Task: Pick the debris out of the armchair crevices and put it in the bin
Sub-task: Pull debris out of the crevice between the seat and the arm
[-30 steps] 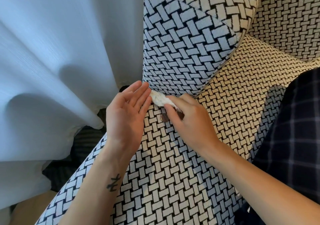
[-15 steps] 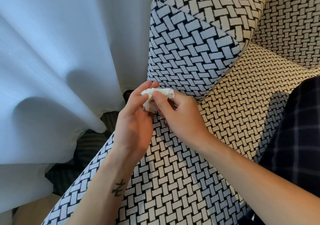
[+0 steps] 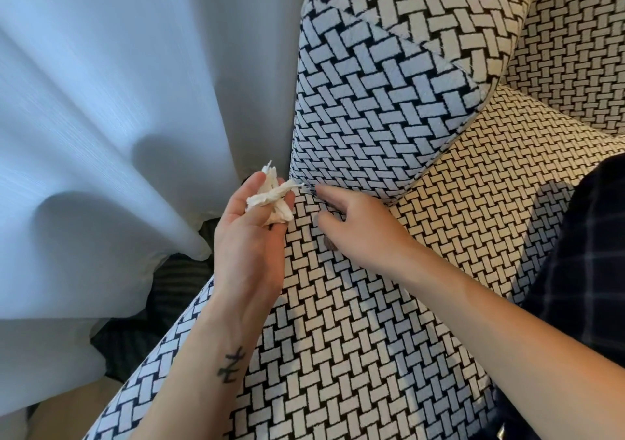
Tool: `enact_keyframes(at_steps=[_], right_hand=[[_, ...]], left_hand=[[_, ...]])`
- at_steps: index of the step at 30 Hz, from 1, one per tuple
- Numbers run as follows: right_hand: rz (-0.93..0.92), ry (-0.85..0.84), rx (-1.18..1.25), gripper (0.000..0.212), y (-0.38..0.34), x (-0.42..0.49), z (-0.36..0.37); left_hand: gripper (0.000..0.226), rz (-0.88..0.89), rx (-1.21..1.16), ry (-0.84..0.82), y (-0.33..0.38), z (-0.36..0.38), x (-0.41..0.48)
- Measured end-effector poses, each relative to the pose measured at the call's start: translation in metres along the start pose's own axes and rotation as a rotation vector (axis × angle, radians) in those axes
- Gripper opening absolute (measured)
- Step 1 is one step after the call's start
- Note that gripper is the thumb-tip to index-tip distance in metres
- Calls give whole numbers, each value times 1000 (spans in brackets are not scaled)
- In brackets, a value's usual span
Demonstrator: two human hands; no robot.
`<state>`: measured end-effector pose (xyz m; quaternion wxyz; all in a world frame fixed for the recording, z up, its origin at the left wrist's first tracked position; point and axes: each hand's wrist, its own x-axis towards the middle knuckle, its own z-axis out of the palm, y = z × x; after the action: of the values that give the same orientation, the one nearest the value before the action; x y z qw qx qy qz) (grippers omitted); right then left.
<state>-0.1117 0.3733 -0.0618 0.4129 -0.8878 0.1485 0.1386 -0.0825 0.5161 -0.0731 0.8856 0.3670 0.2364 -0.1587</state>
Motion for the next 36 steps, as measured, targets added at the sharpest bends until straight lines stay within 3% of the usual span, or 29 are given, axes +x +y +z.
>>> enact_keyframes(at_steps=[9, 14, 21, 23, 25, 29, 36], right_hand=[[66, -106, -41, 61, -13, 22, 0], [113, -87, -67, 33, -21, 36, 7], [134, -176, -27, 32, -19, 48, 4], [138, -183, 39, 46, -16, 48, 4], [122, -116, 53, 55, -14, 46, 11], [57, 135, -8, 52, -8, 46, 30], [-120, 125, 140, 35, -3, 30, 24]], left_hand=[[37, 13, -39, 65, 2, -2, 0], [37, 11, -48, 92, 2, -1, 1], [36, 30, -56, 127, 1, -3, 2], [35, 26, -69, 120, 1, -3, 2], [35, 30, -77, 120, 2, -3, 2], [35, 29, -56, 120, 2, -3, 1], [31, 69, -12, 72, 2, -4, 1]])
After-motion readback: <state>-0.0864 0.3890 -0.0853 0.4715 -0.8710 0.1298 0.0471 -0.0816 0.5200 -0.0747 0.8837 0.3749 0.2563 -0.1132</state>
